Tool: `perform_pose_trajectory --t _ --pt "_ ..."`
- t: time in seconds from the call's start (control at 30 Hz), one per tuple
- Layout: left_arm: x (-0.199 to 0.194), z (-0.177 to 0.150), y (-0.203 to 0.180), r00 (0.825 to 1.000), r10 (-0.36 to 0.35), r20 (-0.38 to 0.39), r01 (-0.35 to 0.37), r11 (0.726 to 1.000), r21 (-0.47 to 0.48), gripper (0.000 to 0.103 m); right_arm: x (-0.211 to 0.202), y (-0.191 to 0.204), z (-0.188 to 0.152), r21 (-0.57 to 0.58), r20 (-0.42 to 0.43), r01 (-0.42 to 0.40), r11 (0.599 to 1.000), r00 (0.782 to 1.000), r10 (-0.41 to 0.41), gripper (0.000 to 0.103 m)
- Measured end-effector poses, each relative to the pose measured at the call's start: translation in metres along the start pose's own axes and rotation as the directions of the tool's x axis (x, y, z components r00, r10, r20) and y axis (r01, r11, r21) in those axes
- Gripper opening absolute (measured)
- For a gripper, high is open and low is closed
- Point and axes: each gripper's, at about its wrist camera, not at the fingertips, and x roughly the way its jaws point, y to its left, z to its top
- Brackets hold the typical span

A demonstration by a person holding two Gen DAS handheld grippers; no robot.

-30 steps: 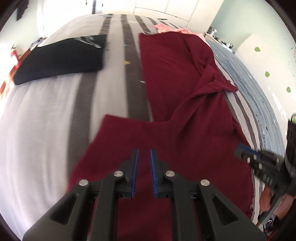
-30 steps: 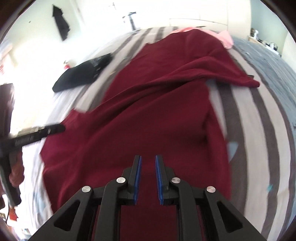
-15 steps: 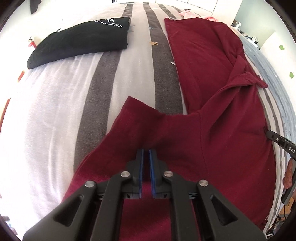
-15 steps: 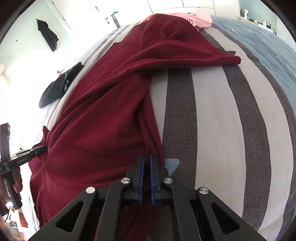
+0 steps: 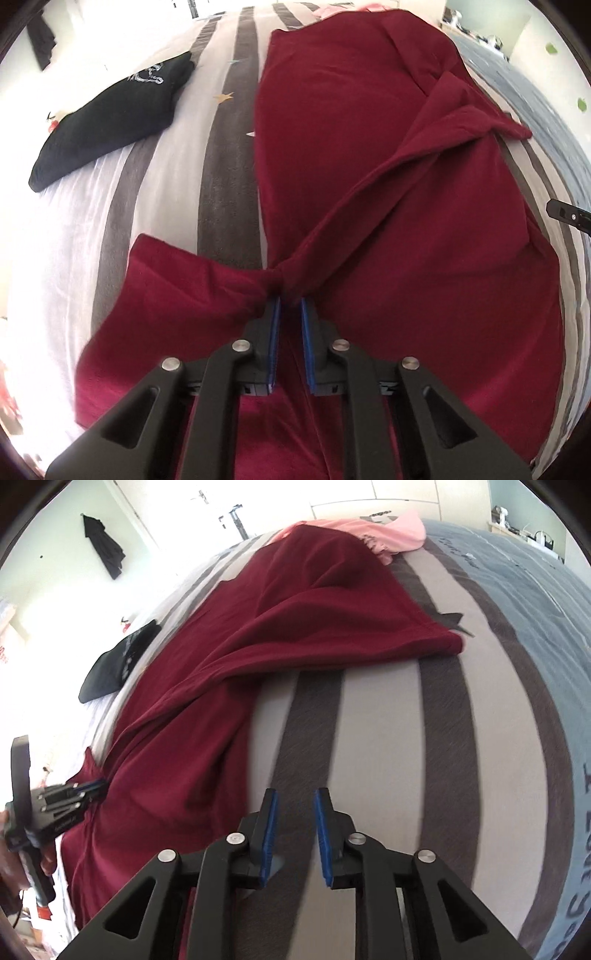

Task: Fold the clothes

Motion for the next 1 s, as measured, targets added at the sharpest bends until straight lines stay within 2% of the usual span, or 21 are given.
perform_pose_trajectory --t 0.1,0.23,0.3,0.33,0.37,0.47,0.67,0.83,0.9,1.0 --pt "-0.008 0.012 -0.011 1.0 0.019 0.023 -0.018 0.999 -0.042 0.011 -0.003 -0.02 0.009 0.025 0.026 0.048 0.999 0.998 -0.049 0.024" --pt "-0.018 0.046 -0.051 0.992 -0.058 0.113 0.061 0.998 -0.024 0.015 -0.008 -0.047 0.02 0.061 0.059 0.111 0.992 0.992 -0.114 0.024" --pt "-0.018 0.071 -0.081 0.981 -0.128 0.146 0.129 0.992 0.004 0.017 -0.01 -0.061 0.026 0.08 0.075 0.141 0.987 0.986 -0.147 0.03" --pt "-0.018 0.082 -0.095 0.974 -0.164 0.159 0.163 0.986 0.017 0.019 -0.011 -0.068 0.029 0.089 0.082 0.157 0.984 0.983 -0.164 0.038" --pt "-0.016 0.092 -0.109 0.966 -0.197 0.168 0.194 0.98 0.03 0.022 -0.012 -0.075 0.032 0.099 0.09 0.172 0.98 0.979 -0.18 0.041" --pt "-0.011 0.114 -0.153 0.944 -0.275 0.181 0.265 0.961 0.077 0.034 -0.016 -0.087 0.035 0.103 0.09 0.215 0.971 0.97 -0.225 0.041" --pt "0.013 0.162 -0.246 0.907 -0.385 0.171 0.355 0.917 0.183 0.034 -0.025 -0.107 0.037 0.108 0.086 0.249 0.962 0.962 -0.259 0.041" --pt "0.022 0.151 -0.292 0.896 -0.426 0.126 0.38 0.882 0.279 0.035 -0.038 -0.134 0.039 0.165 0.1 0.255 0.953 0.957 -0.274 0.041" --pt "0.021 0.141 -0.298 0.897 -0.428 0.113 0.374 0.869 0.323 0.037 -0.04 -0.143 0.038 0.178 0.097 0.258 0.95 0.956 -0.278 0.041" --pt "0.026 0.139 -0.307 0.909 -0.403 0.104 0.344 0.868 0.357 0.042 -0.044 -0.153 0.036 0.19 0.089 0.263 0.946 0.955 -0.284 0.041"
